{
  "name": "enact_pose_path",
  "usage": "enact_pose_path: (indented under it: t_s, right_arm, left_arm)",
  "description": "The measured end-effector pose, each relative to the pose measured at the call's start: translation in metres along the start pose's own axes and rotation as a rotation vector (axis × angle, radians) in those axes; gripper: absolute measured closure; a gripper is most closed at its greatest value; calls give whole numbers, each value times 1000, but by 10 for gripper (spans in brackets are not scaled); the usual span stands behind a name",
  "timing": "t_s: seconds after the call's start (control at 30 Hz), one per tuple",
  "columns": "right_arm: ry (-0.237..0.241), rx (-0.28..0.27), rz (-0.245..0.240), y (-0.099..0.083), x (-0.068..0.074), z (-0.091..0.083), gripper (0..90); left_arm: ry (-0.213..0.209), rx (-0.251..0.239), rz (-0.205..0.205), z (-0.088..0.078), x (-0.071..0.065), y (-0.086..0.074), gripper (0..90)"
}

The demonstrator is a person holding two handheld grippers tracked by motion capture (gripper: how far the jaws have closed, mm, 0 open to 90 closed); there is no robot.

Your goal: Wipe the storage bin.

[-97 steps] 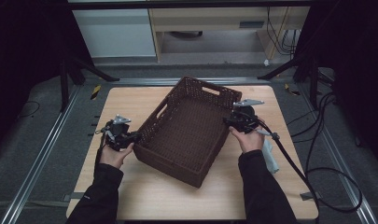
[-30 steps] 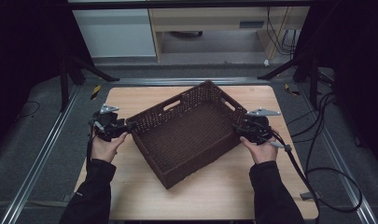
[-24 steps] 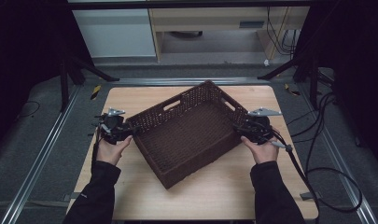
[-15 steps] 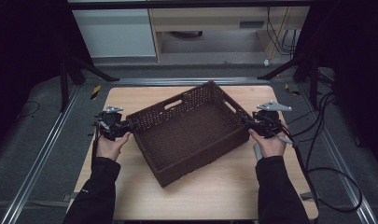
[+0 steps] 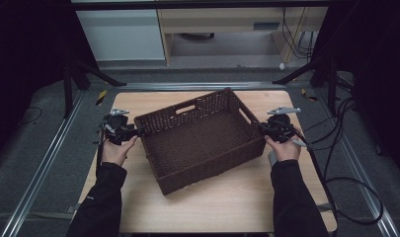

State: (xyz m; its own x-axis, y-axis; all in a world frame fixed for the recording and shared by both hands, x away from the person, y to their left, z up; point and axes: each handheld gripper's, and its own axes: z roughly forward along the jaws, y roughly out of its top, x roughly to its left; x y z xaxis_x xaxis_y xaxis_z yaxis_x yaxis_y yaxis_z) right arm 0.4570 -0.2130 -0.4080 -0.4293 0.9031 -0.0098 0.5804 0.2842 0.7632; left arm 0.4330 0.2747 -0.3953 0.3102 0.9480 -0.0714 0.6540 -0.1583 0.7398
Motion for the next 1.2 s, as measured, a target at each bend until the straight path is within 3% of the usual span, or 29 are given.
enact_pose_path:
  t_s: [0.17,0.3,0.4,0.53,0.73,0.87,1.03,1.2]
  right_arm:
    - [16,19,-13,-5,5,-8,814]
    - [43,48,-47,-8,13,-17,775]
    - [59,-6,-50,-6,14,-23,696]
    - [49,-33,-45,-2,8,-20,656]
    - [69,-37,-25,2,10,-7,672]
    - [86,-26,-36,2,13,0,753]
    - [83,-21,-45,0,17,-4,778]
    - [103,-7,-55,-6,23,-13,758]
  left_arm:
    - [-32,-16,16,-13,-11,-8,479]
    - [-27,27,34,-8,-18,-14,491]
    - [-6,43,29,-4,-16,-16,555]
    - [-23,45,13,-2,-11,-15,576]
    - [4,45,24,6,-4,-9,606]
    - [4,48,20,8,-3,-6,595]
    - [-2,38,53,0,-8,-15,516]
    - [-22,24,76,-8,-12,-23,494]
